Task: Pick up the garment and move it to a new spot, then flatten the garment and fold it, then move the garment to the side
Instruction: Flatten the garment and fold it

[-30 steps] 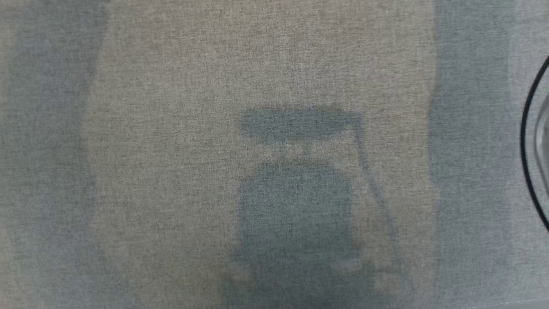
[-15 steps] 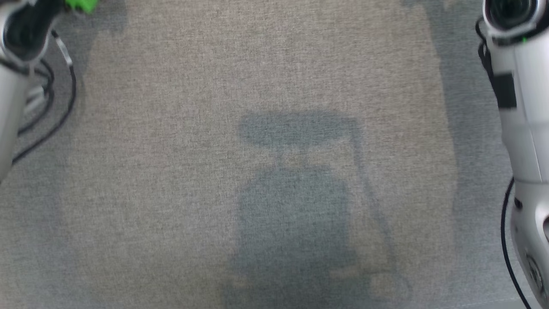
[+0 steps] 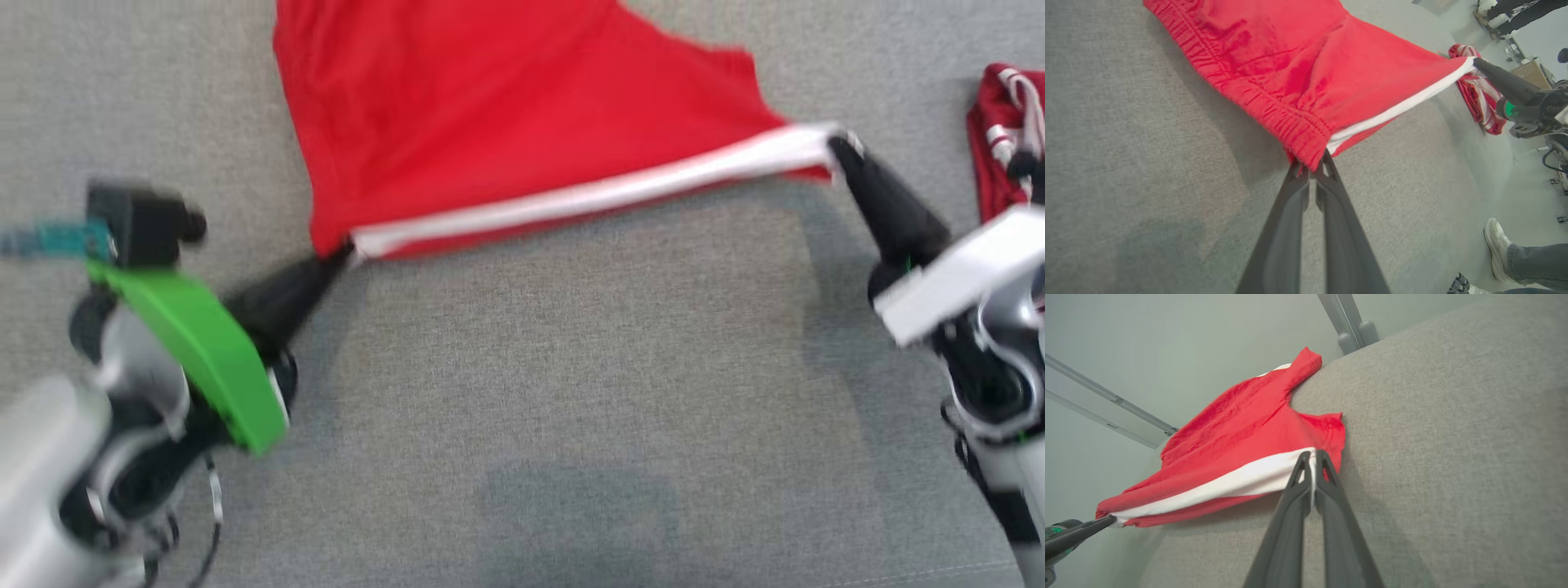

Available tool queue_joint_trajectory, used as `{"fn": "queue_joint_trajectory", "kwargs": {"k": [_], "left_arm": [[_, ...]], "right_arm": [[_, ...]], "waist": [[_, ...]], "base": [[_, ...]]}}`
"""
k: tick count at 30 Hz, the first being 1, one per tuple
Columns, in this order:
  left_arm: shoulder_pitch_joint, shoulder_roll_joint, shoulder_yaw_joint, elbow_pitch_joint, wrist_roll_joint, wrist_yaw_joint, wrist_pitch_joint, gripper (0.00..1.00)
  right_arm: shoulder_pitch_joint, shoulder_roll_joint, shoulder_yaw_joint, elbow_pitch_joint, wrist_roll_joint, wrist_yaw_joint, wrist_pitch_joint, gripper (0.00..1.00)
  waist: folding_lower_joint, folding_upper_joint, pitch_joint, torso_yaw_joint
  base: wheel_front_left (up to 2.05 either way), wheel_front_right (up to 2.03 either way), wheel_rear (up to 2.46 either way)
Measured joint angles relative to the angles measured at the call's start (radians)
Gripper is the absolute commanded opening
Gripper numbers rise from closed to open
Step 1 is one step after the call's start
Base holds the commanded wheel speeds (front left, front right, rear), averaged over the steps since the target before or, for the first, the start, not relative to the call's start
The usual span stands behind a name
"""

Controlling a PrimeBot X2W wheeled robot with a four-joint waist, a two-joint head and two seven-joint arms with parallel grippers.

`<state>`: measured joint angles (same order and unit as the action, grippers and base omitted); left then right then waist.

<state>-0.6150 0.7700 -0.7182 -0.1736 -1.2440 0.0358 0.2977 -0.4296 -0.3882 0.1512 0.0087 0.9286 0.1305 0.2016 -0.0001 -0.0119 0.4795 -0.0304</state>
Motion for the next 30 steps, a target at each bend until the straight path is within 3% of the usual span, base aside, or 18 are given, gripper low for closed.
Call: {"fn": "queue_joint_trajectory", "kwargs": {"k": [4, 8, 11, 15, 19, 24, 30], "left_arm": [[0.204, 0.053, -0.021, -0.153, -0.001, 0.102, -0.074, 0.0], [0.404, 0.056, -0.054, -0.275, -0.02, 0.174, -0.166, 0.0], [0.515, 0.057, -0.089, -0.345, -0.021, 0.198, -0.217, 0.0], [0.586, 0.059, -0.083, -0.409, -0.03, 0.189, -0.282, 0.0], [0.585, 0.072, -0.051, -0.439, -0.043, 0.199, -0.294, 0.0], [0.479, 0.061, -0.002, -0.421, -0.062, 0.204, -0.255, 0.0], [0.251, -0.056, 0.0, -0.297, -0.086, 0.188, -0.14, 0.0]], "right_arm": [[0.217, -0.014, -0.039, -0.104, 0.031, 0.0, 0.019, 0.0], [0.433, 0.0, -0.118, -0.198, 0.058, 0.0, 0.016, 0.0], [0.607, 0.01, -0.176, -0.273, 0.074, 0.0, 0.019, 0.0], [0.718, 0.018, -0.252, -0.381, 0.103, 0.0, 0.029, 0.0], [0.666, 0.021, -0.27, -0.433, 0.104, 0.0, 0.068, 0.0], [0.406, 0.025, -0.247, -0.366, 0.076, 0.0, 0.135, 0.0], [0.075, 0.051, -0.226, -0.181, 0.003, 0.0, 0.212, 0.0]], "waist": [[0.0, 0.0, -0.073, -0.001], [0.0, 0.0, -0.133, -0.004], [0.0, 0.0, -0.165, -0.002], [-0.0001, 0.0, -0.172, 0.011], [0.0, 0.0, -0.152, 0.019], [0.0, 0.0, -0.114, 0.033], [0.0, 0.0, -0.058, 0.084]], "base": [[0.0, 0.0, 0.0], [0.0, 0.0, 0.0], [0.0, 0.0, 0.0], [0.0, 0.0, 0.0], [0.0, 0.0, 0.0], [0.0, 0.0, 0.0], [0.0, 0.0, 0.0]]}}
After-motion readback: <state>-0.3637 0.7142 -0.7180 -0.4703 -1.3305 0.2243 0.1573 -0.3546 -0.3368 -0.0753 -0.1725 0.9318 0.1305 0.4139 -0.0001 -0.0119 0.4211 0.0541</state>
